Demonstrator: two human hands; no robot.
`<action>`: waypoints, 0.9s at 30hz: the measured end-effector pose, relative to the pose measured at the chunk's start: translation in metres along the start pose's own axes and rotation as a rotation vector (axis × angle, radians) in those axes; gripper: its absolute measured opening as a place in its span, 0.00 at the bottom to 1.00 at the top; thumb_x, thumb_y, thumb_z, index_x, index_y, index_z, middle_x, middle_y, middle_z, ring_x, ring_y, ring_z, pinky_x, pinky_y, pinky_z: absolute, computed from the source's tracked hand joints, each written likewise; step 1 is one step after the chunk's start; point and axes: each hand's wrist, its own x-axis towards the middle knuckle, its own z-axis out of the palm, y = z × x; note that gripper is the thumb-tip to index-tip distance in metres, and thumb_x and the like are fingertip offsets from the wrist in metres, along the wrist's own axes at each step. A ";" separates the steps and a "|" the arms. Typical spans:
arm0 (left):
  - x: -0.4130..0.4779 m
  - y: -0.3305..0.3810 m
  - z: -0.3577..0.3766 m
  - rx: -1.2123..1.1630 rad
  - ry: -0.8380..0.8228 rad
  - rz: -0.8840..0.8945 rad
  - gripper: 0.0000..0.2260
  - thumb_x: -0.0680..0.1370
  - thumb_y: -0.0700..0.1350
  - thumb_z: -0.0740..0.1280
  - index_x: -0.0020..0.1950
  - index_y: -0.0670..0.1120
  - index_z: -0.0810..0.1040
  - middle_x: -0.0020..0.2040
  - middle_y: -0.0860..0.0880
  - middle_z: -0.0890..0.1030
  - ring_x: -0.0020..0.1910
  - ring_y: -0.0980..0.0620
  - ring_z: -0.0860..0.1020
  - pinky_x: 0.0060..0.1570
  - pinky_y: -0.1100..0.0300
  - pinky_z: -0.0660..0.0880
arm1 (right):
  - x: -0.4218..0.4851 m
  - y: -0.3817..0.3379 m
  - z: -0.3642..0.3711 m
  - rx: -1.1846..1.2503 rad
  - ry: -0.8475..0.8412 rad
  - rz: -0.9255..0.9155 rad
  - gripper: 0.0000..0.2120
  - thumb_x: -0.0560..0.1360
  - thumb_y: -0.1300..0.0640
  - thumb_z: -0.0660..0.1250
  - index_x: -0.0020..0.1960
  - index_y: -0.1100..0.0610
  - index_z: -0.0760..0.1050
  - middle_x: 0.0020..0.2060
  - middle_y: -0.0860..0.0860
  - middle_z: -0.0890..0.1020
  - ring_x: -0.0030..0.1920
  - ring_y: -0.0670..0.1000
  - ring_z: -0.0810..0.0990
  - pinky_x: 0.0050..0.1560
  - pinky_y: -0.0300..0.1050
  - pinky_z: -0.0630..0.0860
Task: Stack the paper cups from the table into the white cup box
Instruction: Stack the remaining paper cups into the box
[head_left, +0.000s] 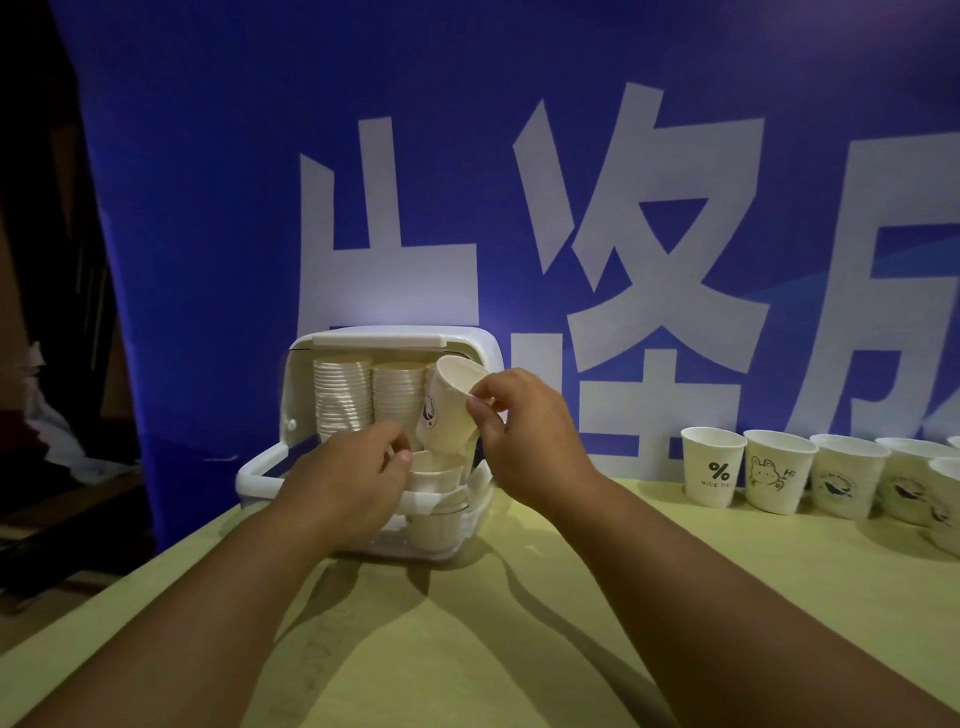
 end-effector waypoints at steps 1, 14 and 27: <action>0.000 0.000 0.000 0.000 0.041 -0.006 0.05 0.85 0.52 0.59 0.51 0.57 0.72 0.45 0.56 0.81 0.44 0.55 0.79 0.43 0.53 0.78 | 0.000 0.000 0.000 -0.019 -0.023 -0.015 0.10 0.80 0.53 0.65 0.60 0.53 0.79 0.55 0.47 0.77 0.52 0.46 0.74 0.52 0.36 0.71; 0.000 0.005 0.004 -0.059 0.185 0.014 0.09 0.85 0.54 0.58 0.52 0.56 0.77 0.44 0.55 0.81 0.43 0.55 0.78 0.40 0.55 0.76 | -0.008 0.011 0.015 -0.041 -0.186 0.038 0.10 0.82 0.52 0.63 0.61 0.52 0.77 0.54 0.47 0.81 0.48 0.45 0.78 0.50 0.37 0.73; 0.001 0.013 0.012 0.040 0.304 0.003 0.07 0.81 0.52 0.65 0.45 0.54 0.80 0.41 0.57 0.79 0.40 0.56 0.76 0.36 0.58 0.74 | -0.015 0.024 0.021 -0.048 -0.158 0.081 0.08 0.79 0.53 0.68 0.57 0.50 0.80 0.49 0.45 0.83 0.45 0.45 0.80 0.51 0.38 0.77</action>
